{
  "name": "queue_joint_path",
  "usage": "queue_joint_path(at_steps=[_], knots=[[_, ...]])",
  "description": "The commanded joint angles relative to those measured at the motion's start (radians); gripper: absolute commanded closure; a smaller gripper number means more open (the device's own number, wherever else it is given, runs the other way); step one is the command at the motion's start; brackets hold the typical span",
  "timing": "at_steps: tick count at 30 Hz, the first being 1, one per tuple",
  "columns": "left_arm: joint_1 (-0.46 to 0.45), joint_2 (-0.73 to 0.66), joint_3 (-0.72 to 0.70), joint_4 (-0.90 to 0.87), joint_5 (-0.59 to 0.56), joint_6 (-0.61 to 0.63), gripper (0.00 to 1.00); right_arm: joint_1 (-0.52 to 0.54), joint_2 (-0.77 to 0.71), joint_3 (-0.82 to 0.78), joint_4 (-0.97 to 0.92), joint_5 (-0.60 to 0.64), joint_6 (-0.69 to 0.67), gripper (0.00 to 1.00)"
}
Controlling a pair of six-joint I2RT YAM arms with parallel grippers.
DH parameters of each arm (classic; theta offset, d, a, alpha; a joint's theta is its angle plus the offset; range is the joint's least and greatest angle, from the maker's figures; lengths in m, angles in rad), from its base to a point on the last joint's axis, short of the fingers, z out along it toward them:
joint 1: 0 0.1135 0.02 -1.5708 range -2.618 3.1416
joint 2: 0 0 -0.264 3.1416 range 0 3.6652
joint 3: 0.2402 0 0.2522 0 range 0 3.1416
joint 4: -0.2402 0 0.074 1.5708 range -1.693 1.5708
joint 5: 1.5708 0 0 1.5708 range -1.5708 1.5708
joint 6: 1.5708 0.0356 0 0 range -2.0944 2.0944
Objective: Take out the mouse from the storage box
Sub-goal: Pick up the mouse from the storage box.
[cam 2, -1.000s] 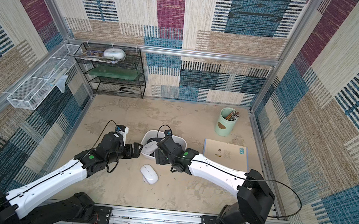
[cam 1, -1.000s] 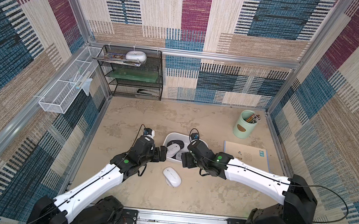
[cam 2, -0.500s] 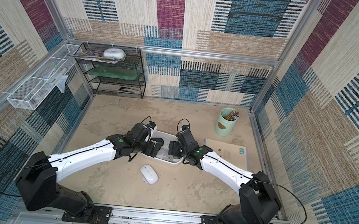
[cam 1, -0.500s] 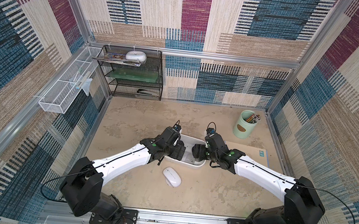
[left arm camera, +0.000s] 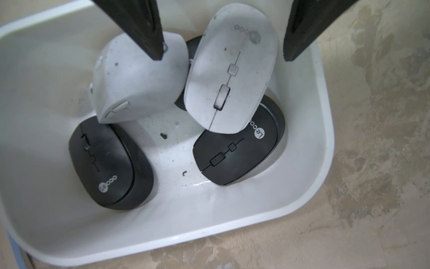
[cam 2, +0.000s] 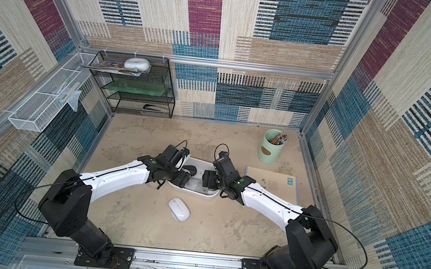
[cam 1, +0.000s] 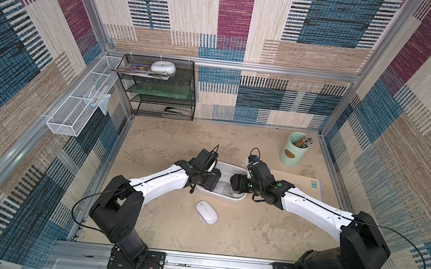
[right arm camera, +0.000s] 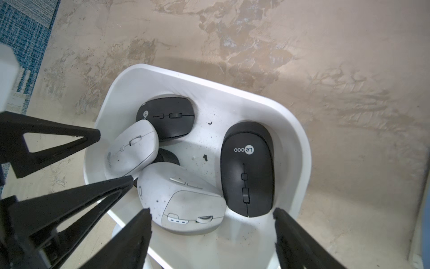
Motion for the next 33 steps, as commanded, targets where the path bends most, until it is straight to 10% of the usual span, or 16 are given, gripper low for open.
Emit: queue_joint_path(at_steps=[1,13,33], knots=[[0.001,0.017,0.012,-0.023,-0.028,0.018,0.15,0.001,0.003,0.001,0.024,-0.013,0.007,0.15],[0.004,0.121,0.068,-0.068,-0.061,0.017,0.09,0.000,0.013,-0.002,0.034,-0.029,0.010,0.15],[0.003,0.104,0.045,-0.053,0.006,-0.035,0.36,0.000,0.005,-0.003,0.030,-0.020,0.016,0.15]])
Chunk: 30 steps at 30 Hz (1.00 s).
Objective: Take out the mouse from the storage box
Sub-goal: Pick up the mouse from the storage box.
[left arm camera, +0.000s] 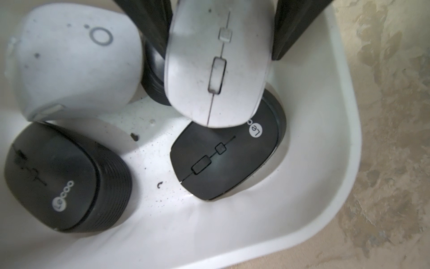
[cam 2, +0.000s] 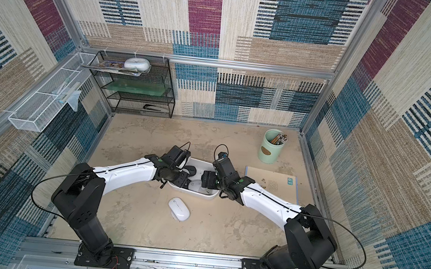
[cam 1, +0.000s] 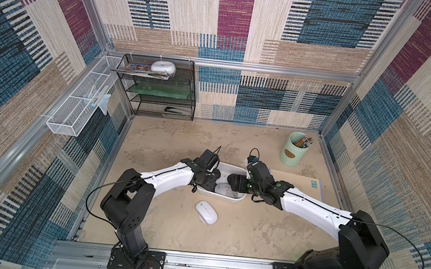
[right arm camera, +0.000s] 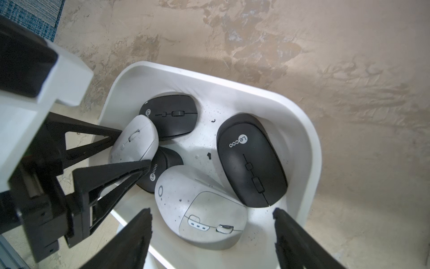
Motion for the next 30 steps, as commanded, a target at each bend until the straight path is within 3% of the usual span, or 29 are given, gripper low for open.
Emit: queue_joint_path(at_steps=[1,4,10,24,30], knots=[[-0.001,0.012,0.005,-0.021,0.036,-0.013,0.34,0.001,-0.004,0.008,0.009,0.005,0.005,0.15],[-0.002,0.031,0.014,-0.026,0.049,-0.018,0.29,0.000,-0.005,0.005,0.008,0.007,0.007,0.15],[-0.001,0.044,0.027,-0.027,0.052,-0.024,0.30,0.001,-0.008,0.006,0.005,0.008,0.008,0.15],[-0.020,-0.107,-0.021,0.019,-0.016,-0.113,0.47,0.000,-0.017,0.016,-0.017,0.024,-0.002,0.15],[-0.016,-0.218,-0.038,-0.048,-0.132,-0.209,0.51,0.002,-0.021,0.030,-0.037,0.013,-0.030,0.16]])
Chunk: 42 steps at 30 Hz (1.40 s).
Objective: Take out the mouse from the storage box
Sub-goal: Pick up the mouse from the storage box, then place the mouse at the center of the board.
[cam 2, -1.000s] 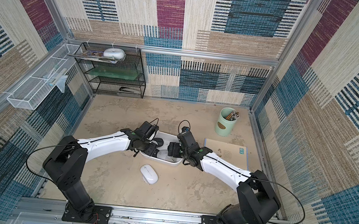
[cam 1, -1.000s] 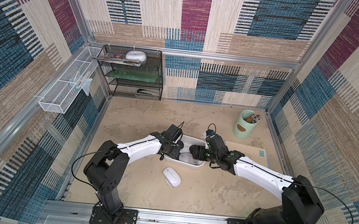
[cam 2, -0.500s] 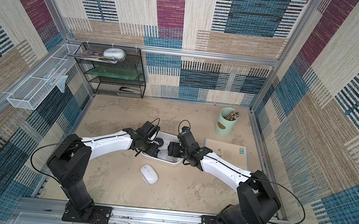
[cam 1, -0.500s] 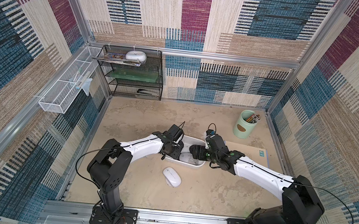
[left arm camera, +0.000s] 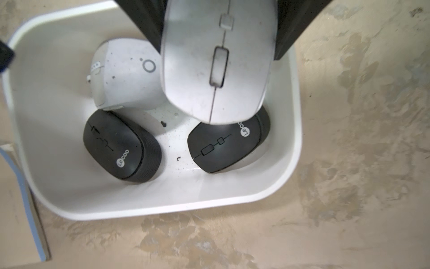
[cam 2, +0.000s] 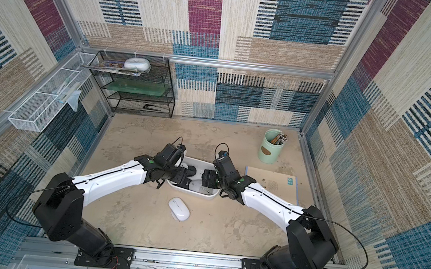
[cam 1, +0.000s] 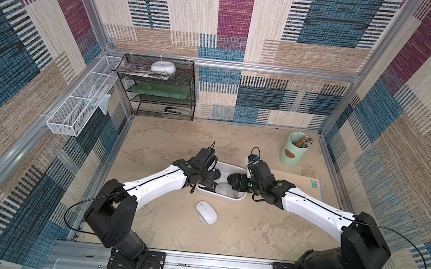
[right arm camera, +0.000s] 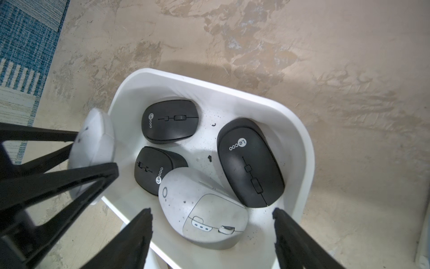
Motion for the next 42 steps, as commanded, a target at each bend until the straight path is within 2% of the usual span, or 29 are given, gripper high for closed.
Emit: queue_joint_path(at_steps=[1,6,9,14,21,25,36,42], knots=[[0.010,-0.061,-0.009,-0.061,-0.095,-0.088,0.52,0.002,-0.006,0.012,-0.017,-0.004,-0.026,0.16],[0.074,-0.148,-0.038,-0.149,-0.171,-0.192,0.50,0.003,-0.002,0.015,-0.018,-0.043,-0.066,0.16],[0.142,-0.175,-0.074,-0.165,-0.165,-0.244,0.50,0.006,-0.001,0.018,-0.022,-0.056,-0.083,0.16],[0.227,-0.152,-0.122,-0.148,-0.111,-0.278,0.50,0.017,0.005,0.025,-0.034,-0.061,-0.102,0.16],[0.317,-0.042,-0.143,-0.093,0.015,-0.273,0.47,0.043,0.015,0.022,-0.020,-0.067,-0.149,0.15],[0.336,0.010,-0.140,-0.081,0.048,-0.271,0.46,0.053,0.025,0.022,-0.025,-0.074,-0.194,0.16],[0.343,0.052,-0.148,-0.066,0.062,-0.266,0.32,0.065,0.090,0.046,-0.076,-0.057,-0.253,0.17],[0.343,0.031,-0.159,-0.056,0.065,-0.267,0.17,0.065,0.126,0.077,-0.102,-0.033,-0.254,0.17]])
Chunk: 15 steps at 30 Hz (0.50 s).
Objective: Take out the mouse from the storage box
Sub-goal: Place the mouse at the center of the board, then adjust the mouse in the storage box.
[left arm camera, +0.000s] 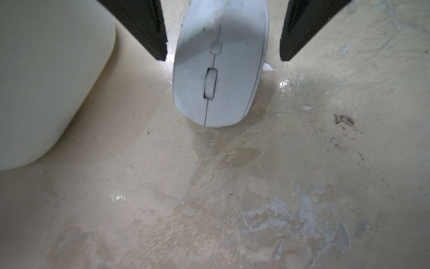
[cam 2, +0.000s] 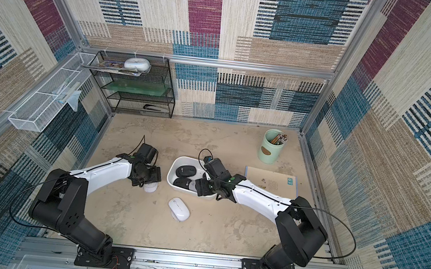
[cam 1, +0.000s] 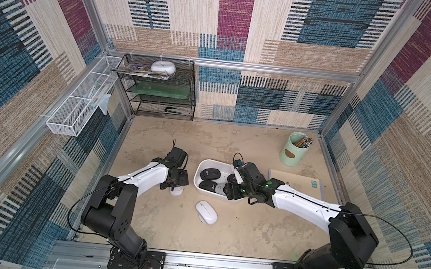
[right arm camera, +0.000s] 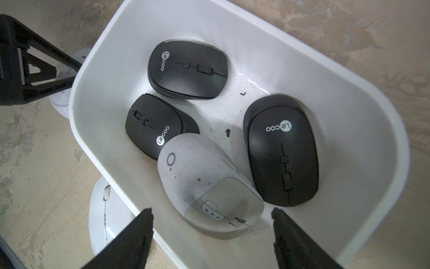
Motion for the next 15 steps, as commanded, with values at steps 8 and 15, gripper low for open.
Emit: queue_joint_path(at_steps=[8,15], knots=[[0.002,-0.177,-0.103,0.102,0.029,0.000,0.14,-0.001,0.074,0.072,-0.073,0.007,-0.037,0.21],[0.001,-0.247,-0.156,0.188,0.088,0.021,0.11,-0.001,0.113,0.104,-0.114,-0.019,-0.084,0.23]])
